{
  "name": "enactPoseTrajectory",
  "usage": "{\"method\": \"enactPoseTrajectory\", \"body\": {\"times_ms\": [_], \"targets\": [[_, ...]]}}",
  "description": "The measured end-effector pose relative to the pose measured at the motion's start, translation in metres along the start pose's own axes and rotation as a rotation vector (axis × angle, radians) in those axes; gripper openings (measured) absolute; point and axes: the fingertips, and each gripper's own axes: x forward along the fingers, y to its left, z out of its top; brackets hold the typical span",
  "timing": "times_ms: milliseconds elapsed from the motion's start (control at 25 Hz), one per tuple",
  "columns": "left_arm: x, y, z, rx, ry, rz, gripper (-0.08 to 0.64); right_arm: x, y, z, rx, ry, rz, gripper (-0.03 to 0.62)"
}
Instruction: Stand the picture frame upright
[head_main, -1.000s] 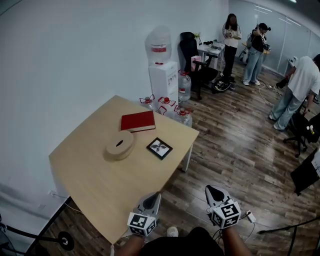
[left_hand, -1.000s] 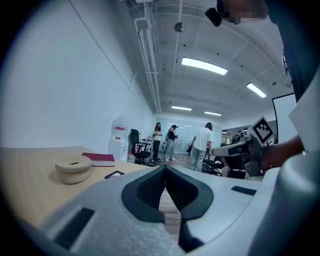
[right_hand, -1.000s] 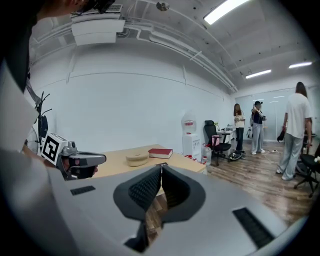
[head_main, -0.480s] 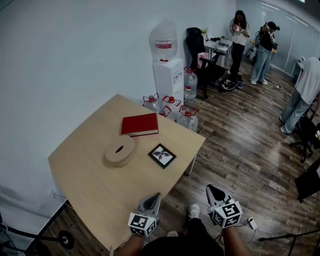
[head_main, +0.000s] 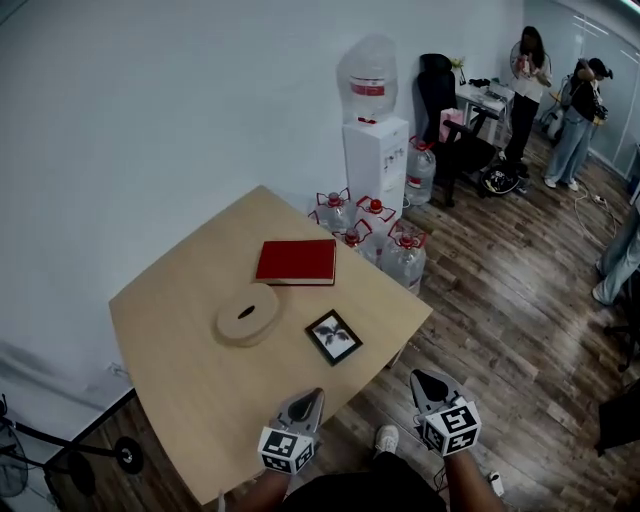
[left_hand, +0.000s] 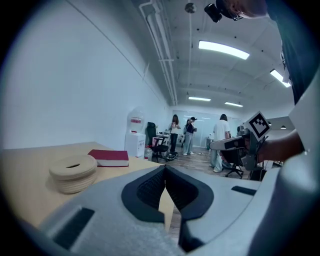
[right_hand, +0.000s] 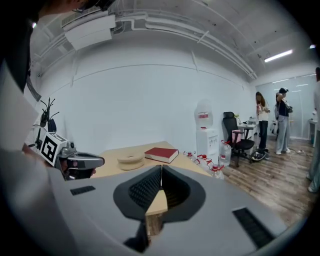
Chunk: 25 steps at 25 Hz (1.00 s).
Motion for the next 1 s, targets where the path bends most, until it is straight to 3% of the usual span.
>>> {"method": "enactPoseTrajectory", "body": {"times_ms": [240, 480, 760, 1000], "targets": [[0.037, 0.010, 0.010, -0.015, 0.015, 0.089, -0.005, 0.045, -0.032, 0.007, -0.021, 0.037, 0.109, 0.011], [0.057, 0.020, 0.023, -0.028, 0.000, 0.181, -0.005, 0.084, -0.035, 0.012, -0.067, 0.079, 0.247, 0.011], [0.053, 0.033, 0.032, -0.076, -0.021, 0.285, -0.005, 0.121, -0.015, 0.021, -0.059, 0.070, 0.429, 0.011], [0.042, 0.067, 0.026, -0.096, -0.017, 0.346, -0.005, 0.167, 0.013, 0.026, -0.103, 0.118, 0.489, 0.011]]}}
